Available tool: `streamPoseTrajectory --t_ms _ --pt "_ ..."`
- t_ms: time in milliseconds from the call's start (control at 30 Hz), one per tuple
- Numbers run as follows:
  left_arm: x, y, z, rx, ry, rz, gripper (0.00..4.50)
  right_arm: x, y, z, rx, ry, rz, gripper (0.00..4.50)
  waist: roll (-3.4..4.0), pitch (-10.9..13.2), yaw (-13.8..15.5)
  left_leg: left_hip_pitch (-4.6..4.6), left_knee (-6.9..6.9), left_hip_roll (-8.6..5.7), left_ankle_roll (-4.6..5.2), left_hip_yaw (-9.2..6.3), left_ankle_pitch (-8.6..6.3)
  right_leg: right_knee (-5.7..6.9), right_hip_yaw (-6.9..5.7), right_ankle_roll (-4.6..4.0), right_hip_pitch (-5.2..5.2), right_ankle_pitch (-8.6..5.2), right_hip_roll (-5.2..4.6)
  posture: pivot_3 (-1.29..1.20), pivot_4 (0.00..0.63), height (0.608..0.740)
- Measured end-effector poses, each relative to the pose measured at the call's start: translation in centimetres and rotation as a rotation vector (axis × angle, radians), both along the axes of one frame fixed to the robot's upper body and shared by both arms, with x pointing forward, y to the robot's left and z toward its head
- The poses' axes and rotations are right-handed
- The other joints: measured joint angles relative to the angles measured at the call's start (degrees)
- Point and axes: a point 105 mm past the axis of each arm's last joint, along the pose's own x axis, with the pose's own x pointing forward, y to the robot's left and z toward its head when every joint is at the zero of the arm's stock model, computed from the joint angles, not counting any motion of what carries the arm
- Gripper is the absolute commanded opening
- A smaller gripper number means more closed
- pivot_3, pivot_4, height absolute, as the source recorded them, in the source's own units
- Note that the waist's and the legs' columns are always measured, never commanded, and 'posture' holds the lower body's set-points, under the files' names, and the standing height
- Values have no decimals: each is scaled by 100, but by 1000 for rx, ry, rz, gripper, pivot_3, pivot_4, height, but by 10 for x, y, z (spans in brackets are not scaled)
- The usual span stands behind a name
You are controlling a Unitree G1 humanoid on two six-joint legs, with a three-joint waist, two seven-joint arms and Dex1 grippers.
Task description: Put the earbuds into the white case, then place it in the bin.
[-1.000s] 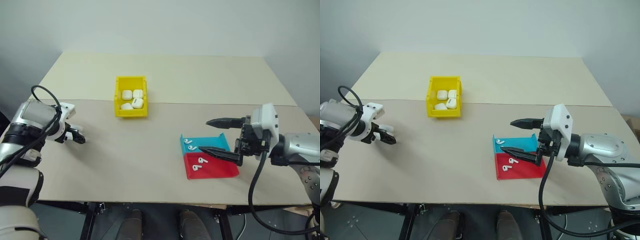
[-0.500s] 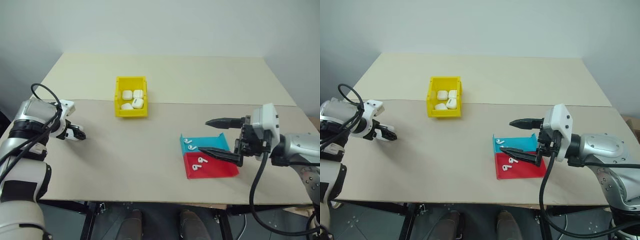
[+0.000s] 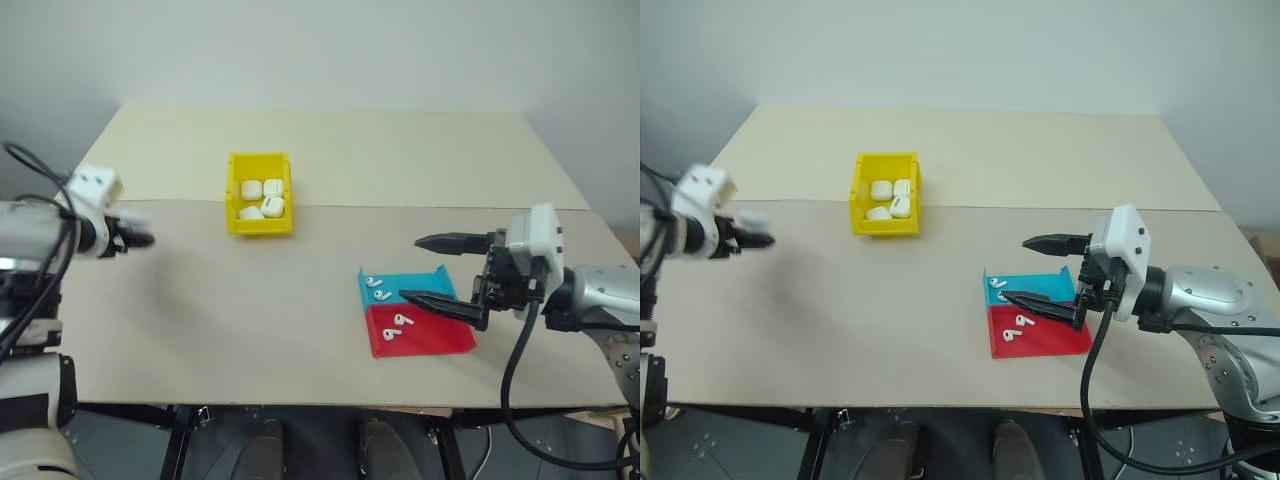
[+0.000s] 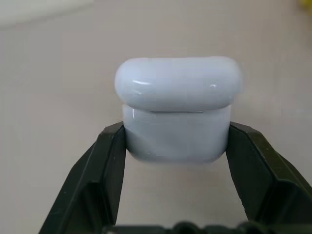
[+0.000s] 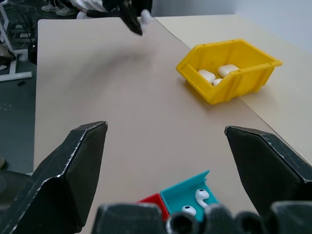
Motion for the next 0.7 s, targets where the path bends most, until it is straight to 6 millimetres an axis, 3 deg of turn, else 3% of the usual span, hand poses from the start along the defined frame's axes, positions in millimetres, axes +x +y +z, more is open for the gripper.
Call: streamPoseTrajectory --t_ms 100,233,367,567,700 --pt "-5 -36 22 -63 -248 -62 2775 2 2 0 34 -5 -9 4500 -1 -2 75 9 4 -14 -1 0 1 -11 -4 9 13 5 -17 0 150 740" --pt "-15 -96 30 -236 -491 -257 2775 5 5 -1 67 -8 -32 4500 -4 -4 109 14 5 -16 -2 2 3 -11 -2 9 18 8 -16 0 150 740" --pt "-34 -162 44 -460 -597 -599 2775 7 6 -2 78 -19 -49 4500 -3 -5 108 12 3 -22 -2 4 3 -15 0 9 16 8 -13 0 150 740" --pt "-59 -245 60 -465 -693 -1027 2775 13 9 6 62 -77 -52 4500 -3 -5 71 24 3 -20 -2 13 3 -29 5 5 31 12 5 0 150 740" --pt "-75 -271 55 -434 -696 -1247 2775 17 11 -1 5 -82 -56 4500 1 -7 -1 45 -6 -12 0 35 2 -50 5 3 59 14 19 0 150 740"
